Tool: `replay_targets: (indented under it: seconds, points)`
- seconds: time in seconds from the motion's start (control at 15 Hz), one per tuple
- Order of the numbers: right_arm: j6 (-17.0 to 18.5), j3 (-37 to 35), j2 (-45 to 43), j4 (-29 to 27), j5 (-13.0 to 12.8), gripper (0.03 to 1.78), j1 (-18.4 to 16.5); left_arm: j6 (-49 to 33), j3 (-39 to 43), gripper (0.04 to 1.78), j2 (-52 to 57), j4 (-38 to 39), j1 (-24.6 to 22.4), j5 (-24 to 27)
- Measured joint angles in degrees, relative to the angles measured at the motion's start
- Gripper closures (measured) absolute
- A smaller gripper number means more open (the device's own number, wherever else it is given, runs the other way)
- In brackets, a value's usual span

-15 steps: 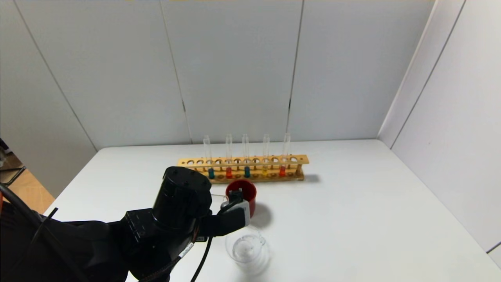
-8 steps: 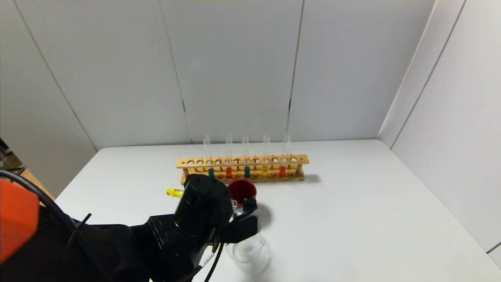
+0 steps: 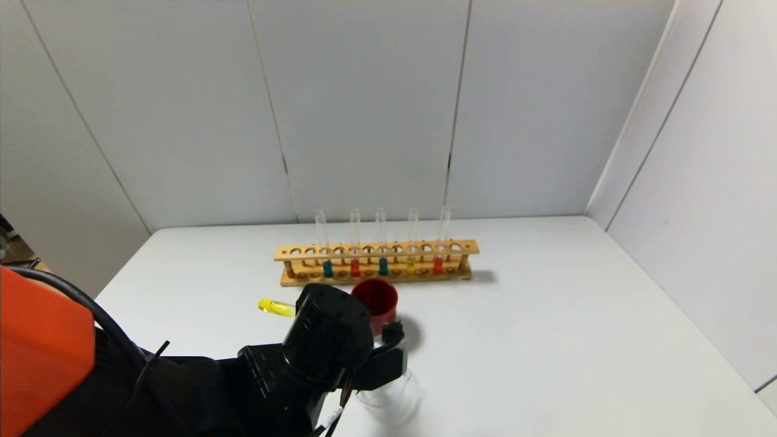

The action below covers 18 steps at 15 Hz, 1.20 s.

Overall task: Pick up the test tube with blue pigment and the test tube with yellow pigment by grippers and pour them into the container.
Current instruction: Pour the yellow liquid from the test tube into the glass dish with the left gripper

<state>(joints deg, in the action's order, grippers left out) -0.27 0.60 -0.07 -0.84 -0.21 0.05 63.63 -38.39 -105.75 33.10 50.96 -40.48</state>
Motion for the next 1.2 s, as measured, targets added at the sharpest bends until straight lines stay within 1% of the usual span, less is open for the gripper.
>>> replay_targets:
  seconds: [0.2, 0.47, 0.8, 1.2]
  points:
    - [0.0, 0.0, 0.0, 0.0, 0.0, 0.07, 0.0, 0.3, 0.5, 1.50, -0.4, -0.2, 0.1, 0.0]
    - [0.0, 0.0, 0.0, 0.0, 0.0, 0.07, 0.0, 3.2, 1.0, 1.50, -0.9, -0.5, 0.3, -0.1]
    - [0.0, 0.0, 0.0, 0.0, 0.0, 0.07, 0.0, 3.9, 0.5, 1.50, -2.6, -0.5, 0.5, -0.2]
    - [0.0, 0.0, 0.0, 0.0, 0.0, 0.07, 0.0, 5.5, 0.0, 1.50, -4.6, -0.3, 0.5, -2.2]
